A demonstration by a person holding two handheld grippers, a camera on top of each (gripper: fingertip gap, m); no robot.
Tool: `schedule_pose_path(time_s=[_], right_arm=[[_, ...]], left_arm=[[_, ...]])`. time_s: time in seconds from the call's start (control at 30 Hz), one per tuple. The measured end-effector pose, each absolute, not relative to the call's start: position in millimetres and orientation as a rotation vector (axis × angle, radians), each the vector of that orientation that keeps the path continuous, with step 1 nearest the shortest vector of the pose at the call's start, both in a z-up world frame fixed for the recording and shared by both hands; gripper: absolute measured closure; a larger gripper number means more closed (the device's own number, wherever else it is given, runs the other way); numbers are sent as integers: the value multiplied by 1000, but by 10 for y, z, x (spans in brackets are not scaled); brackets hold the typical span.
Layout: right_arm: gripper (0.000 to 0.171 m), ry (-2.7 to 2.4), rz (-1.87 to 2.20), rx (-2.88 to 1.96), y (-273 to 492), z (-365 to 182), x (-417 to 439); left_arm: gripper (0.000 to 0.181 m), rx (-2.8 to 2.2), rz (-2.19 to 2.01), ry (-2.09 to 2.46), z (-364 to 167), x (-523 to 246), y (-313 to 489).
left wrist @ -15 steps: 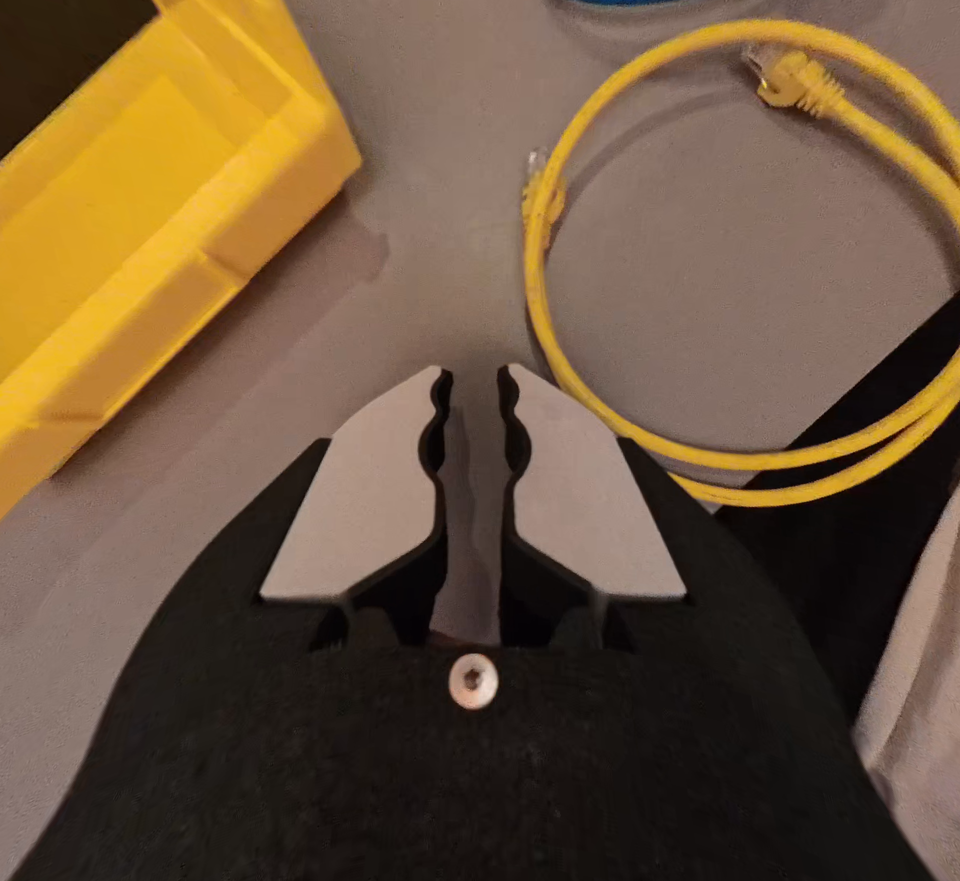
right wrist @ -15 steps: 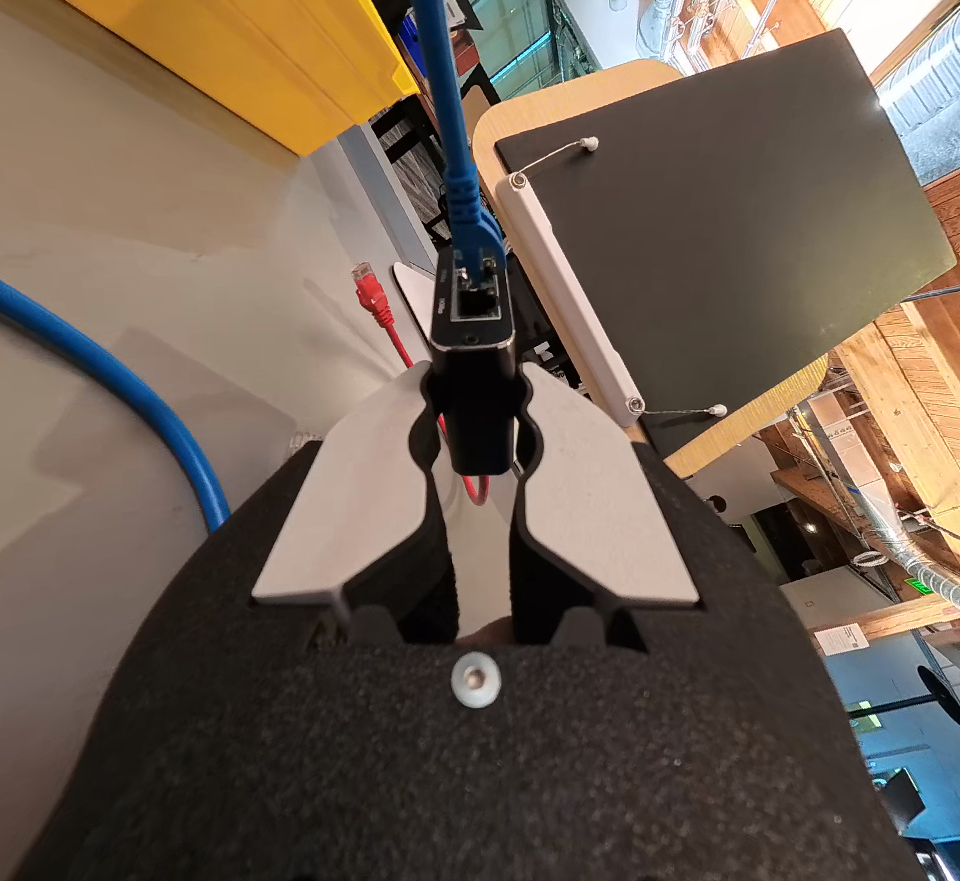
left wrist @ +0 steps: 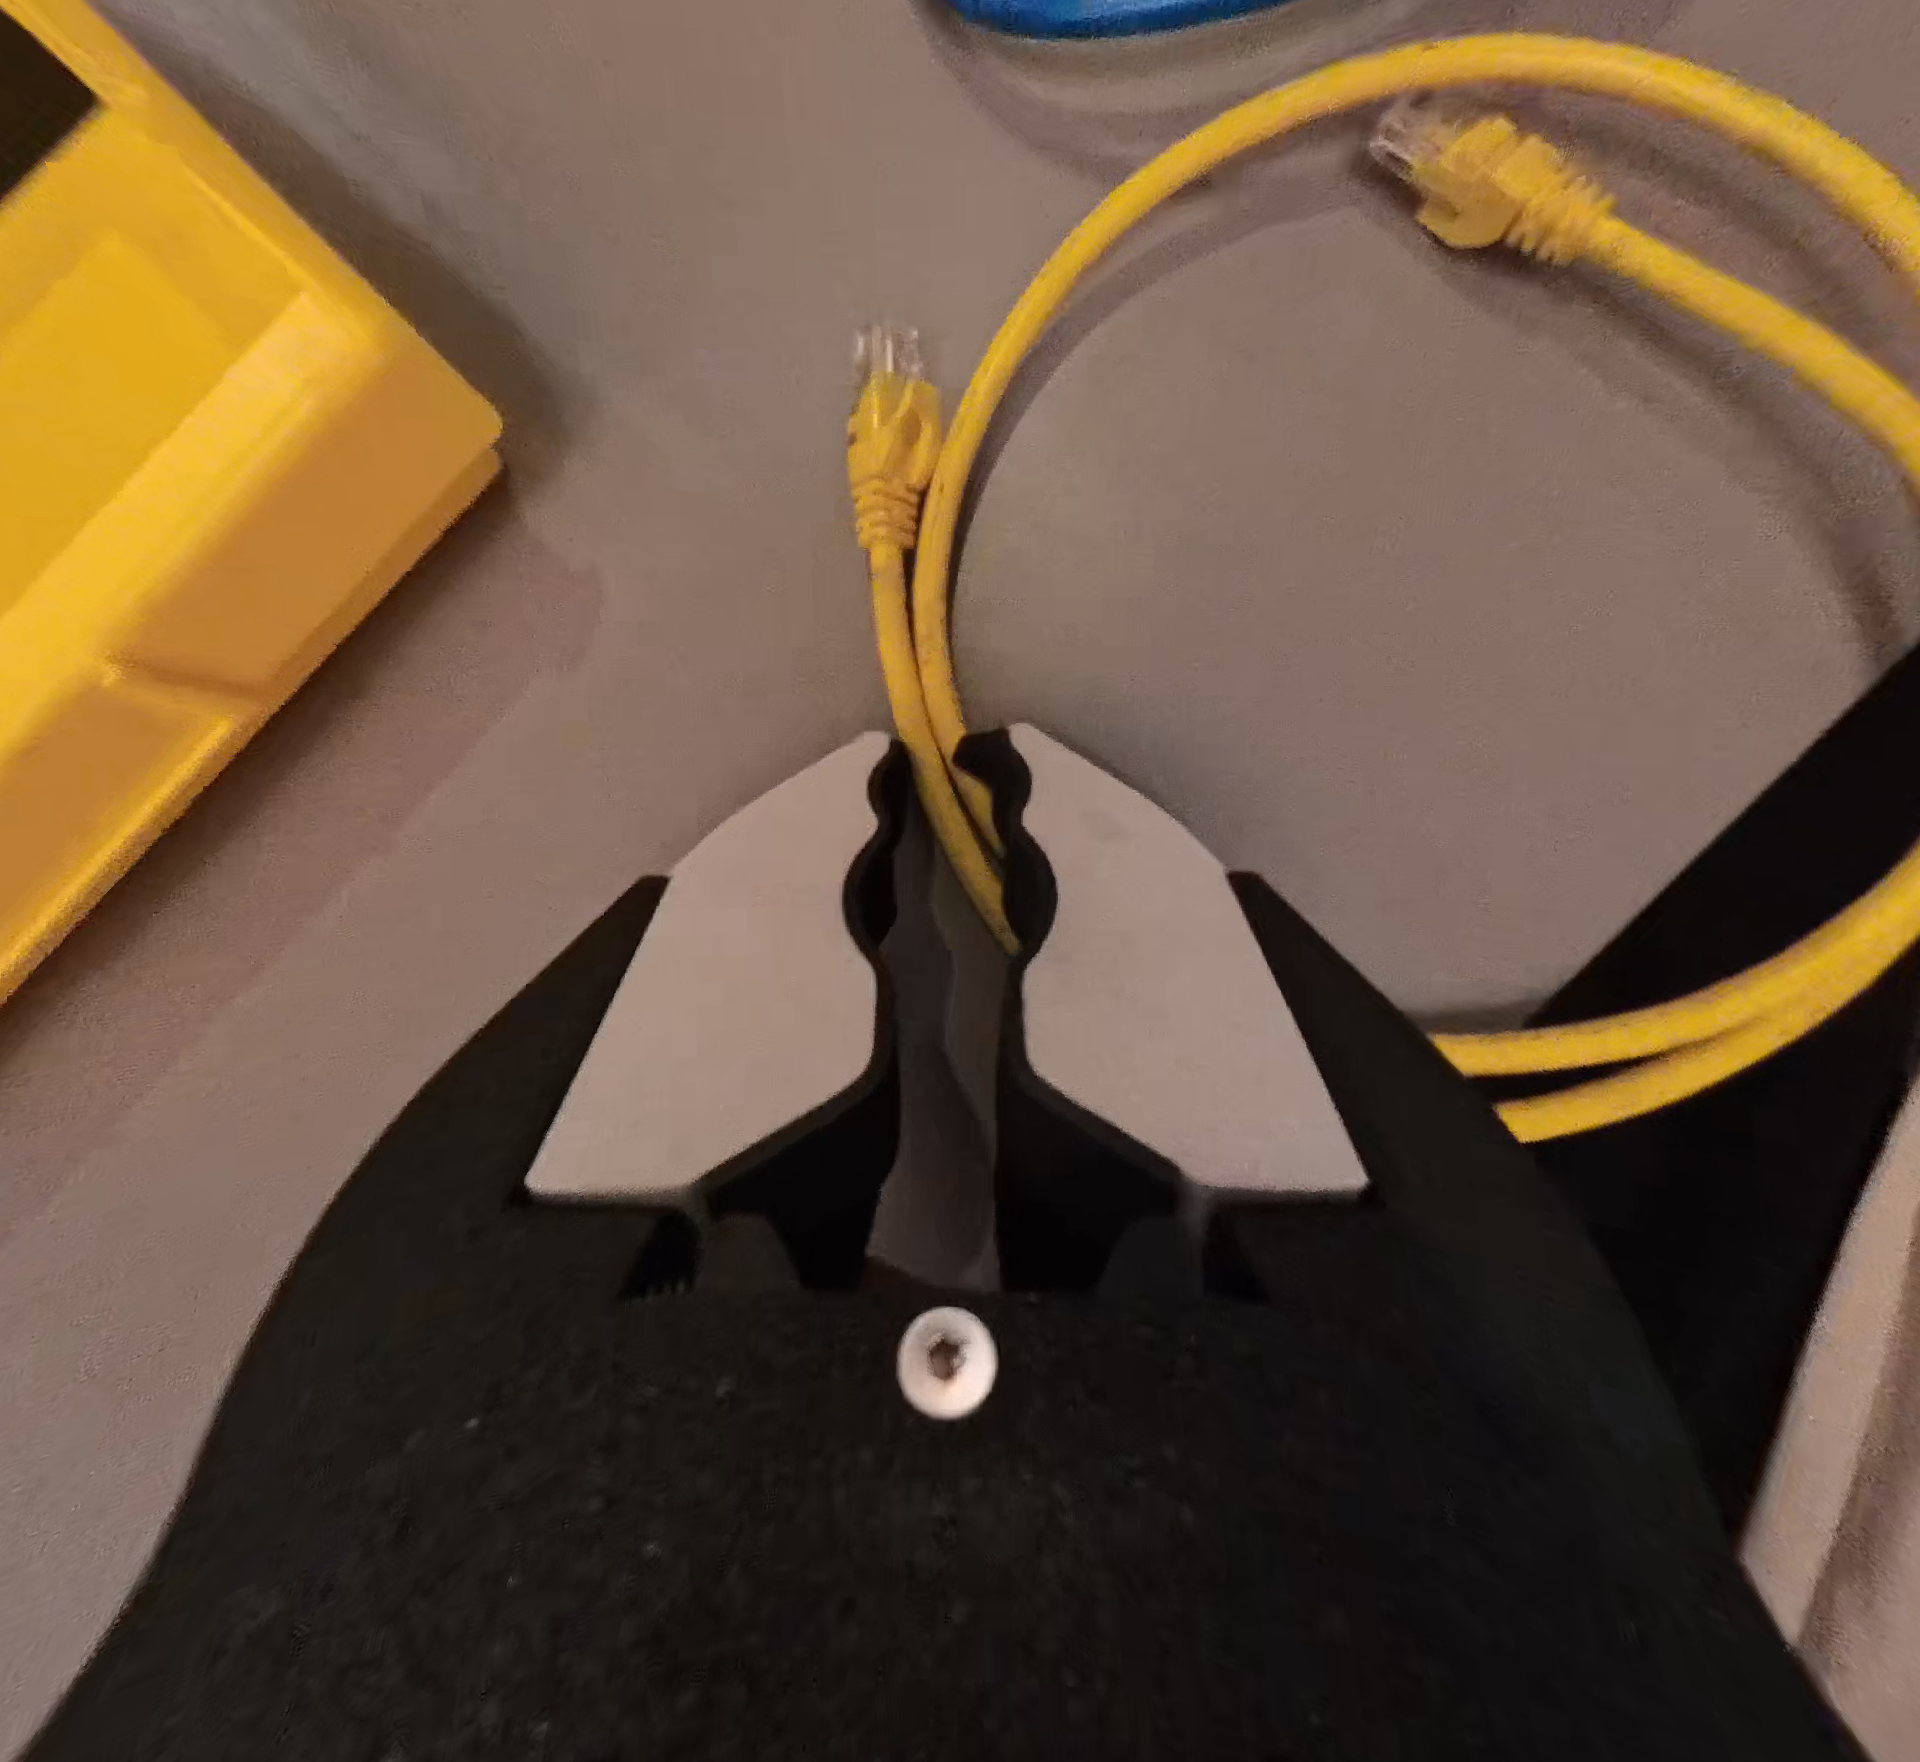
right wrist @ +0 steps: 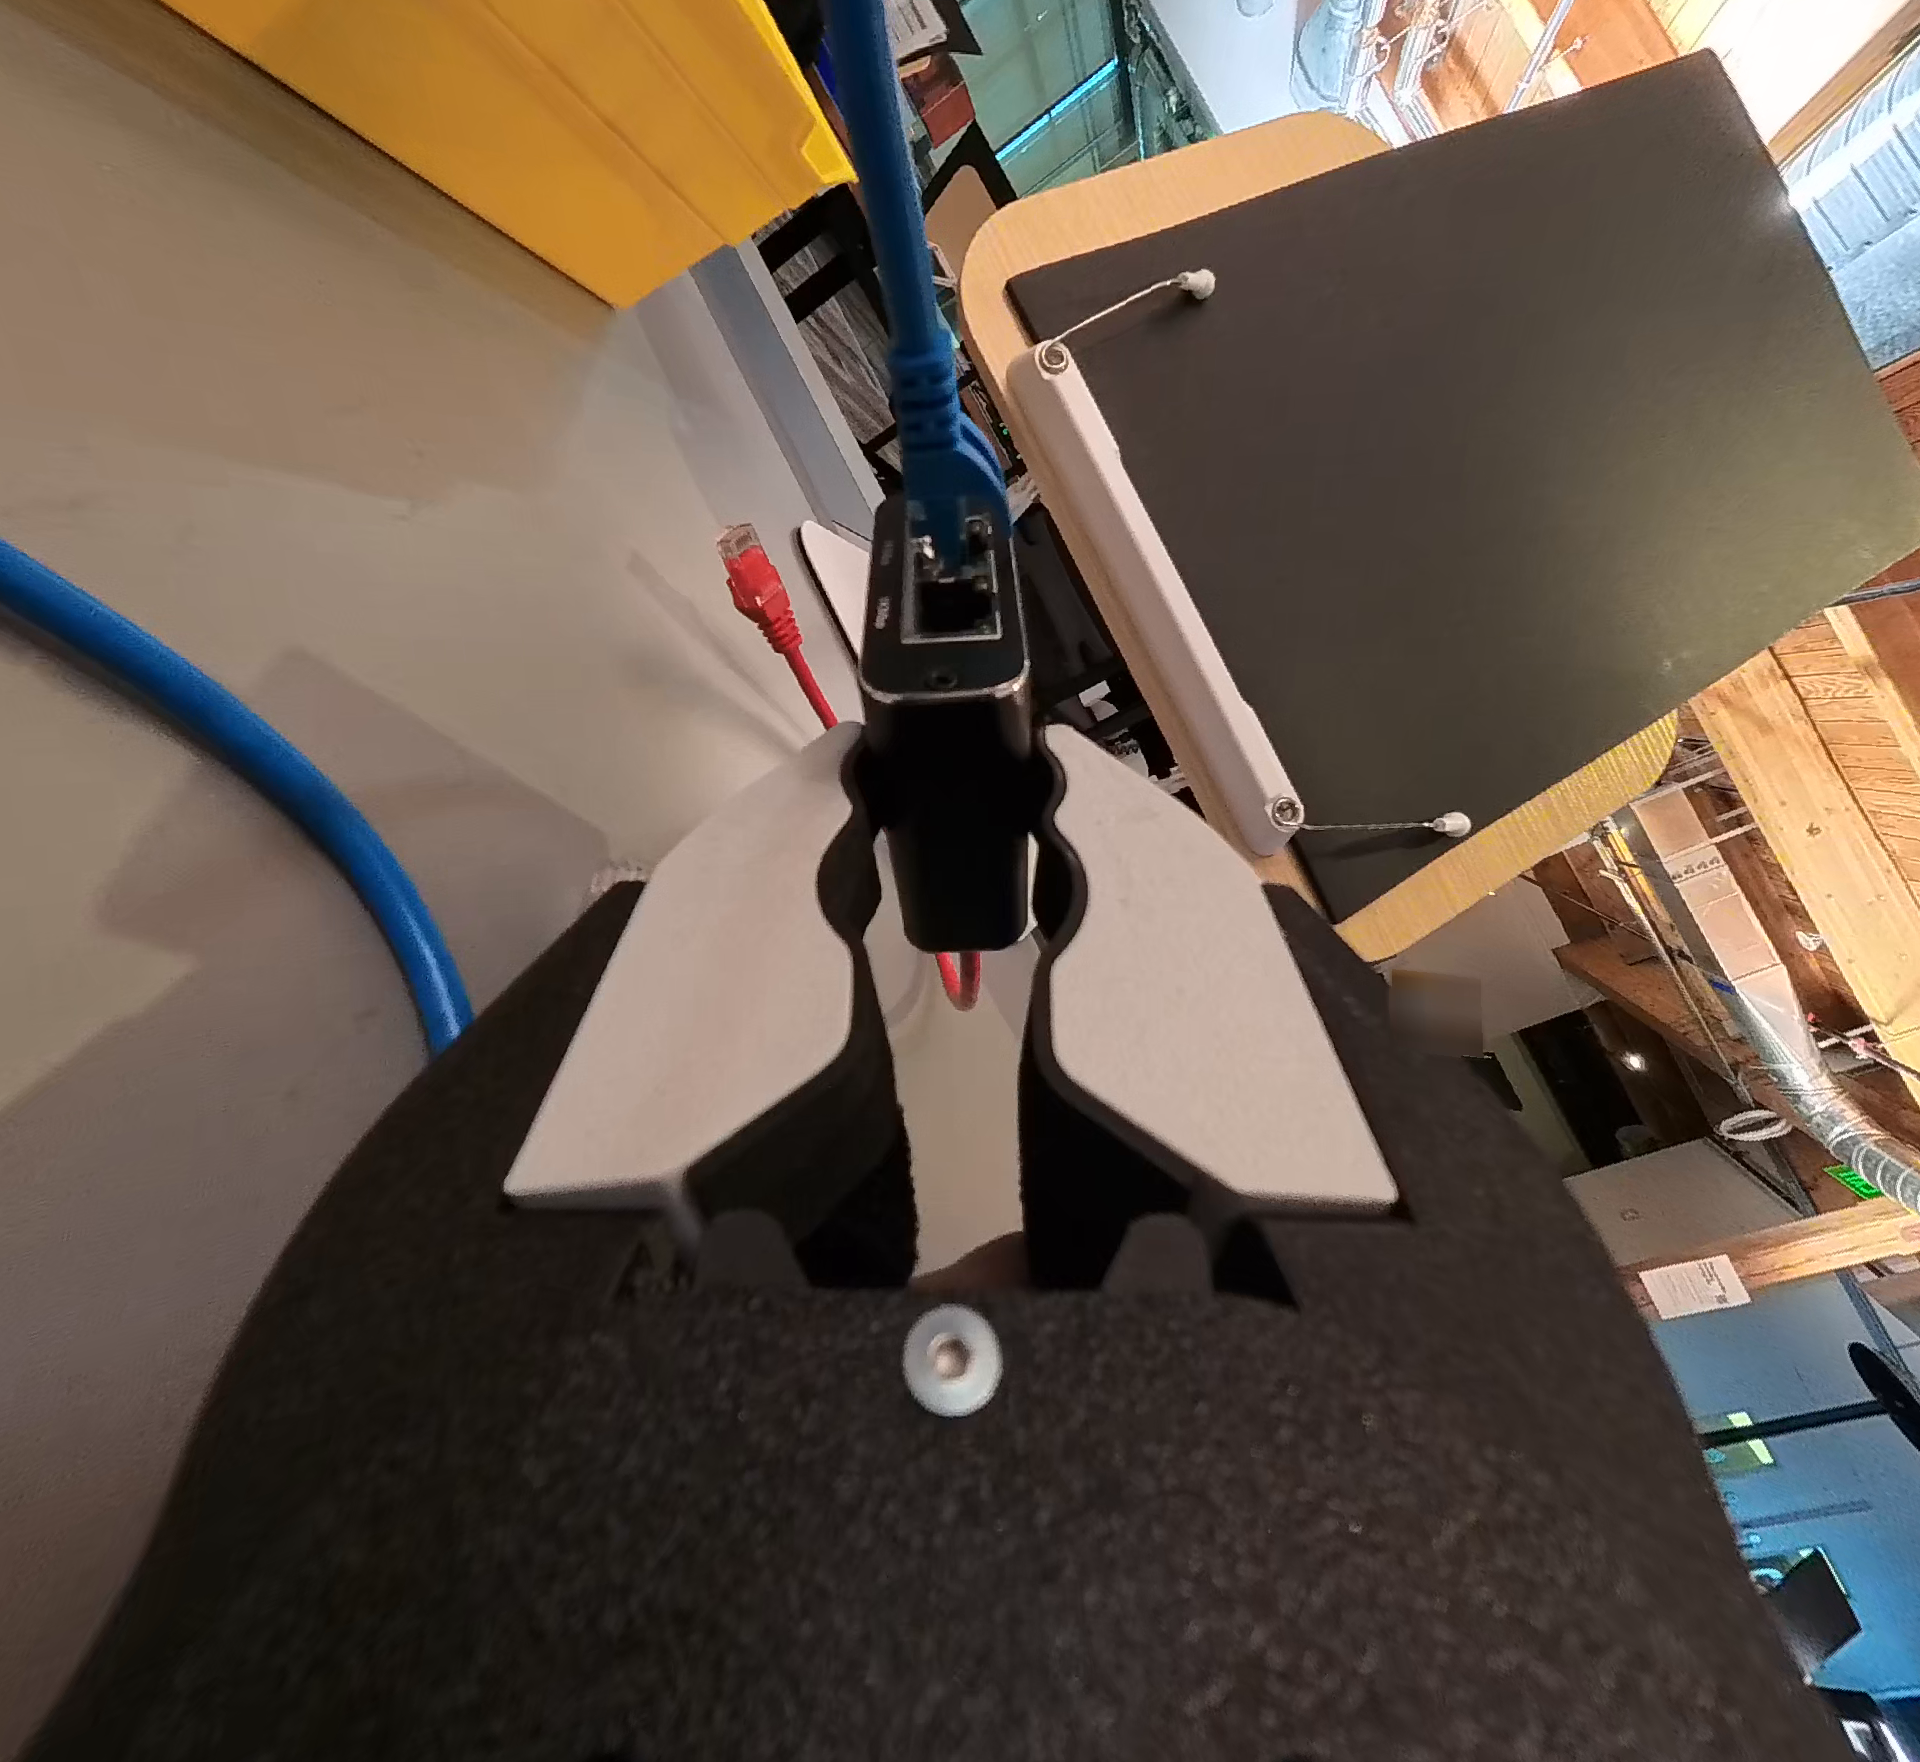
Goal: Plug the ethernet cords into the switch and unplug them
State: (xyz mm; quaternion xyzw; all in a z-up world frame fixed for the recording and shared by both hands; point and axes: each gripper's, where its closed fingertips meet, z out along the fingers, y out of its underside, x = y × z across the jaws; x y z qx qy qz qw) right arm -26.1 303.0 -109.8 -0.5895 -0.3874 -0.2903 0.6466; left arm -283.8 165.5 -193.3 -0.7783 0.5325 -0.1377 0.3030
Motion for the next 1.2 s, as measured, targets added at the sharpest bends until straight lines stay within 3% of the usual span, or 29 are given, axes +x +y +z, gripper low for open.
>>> schedule_pose_path(time_s=[0.03,0.57,0.9,1.03,1.2], right_arm=[[145,-882,-661,-1341,3031,-1099,-260],[145,-886,-659,-1341,3031,-1103,-273],[145,-889,-751,-1098,2845,-784,-410],[145,-919,-775,-1104,2834,-822,-428],[145,-903,-738,-1175,2895,-883,-349]], left_arm=[[167,-2062,-349,1378,-1933,-2822,1683],[178,-2076,-471,1210,-1571,-2772,1871],[181,-2034,-1459,847,-817,-2098,1741],[181,-2028,-1183,917,-791,-2110,1935],[164,-2032,-679,1307,-1402,-2137,1754]])
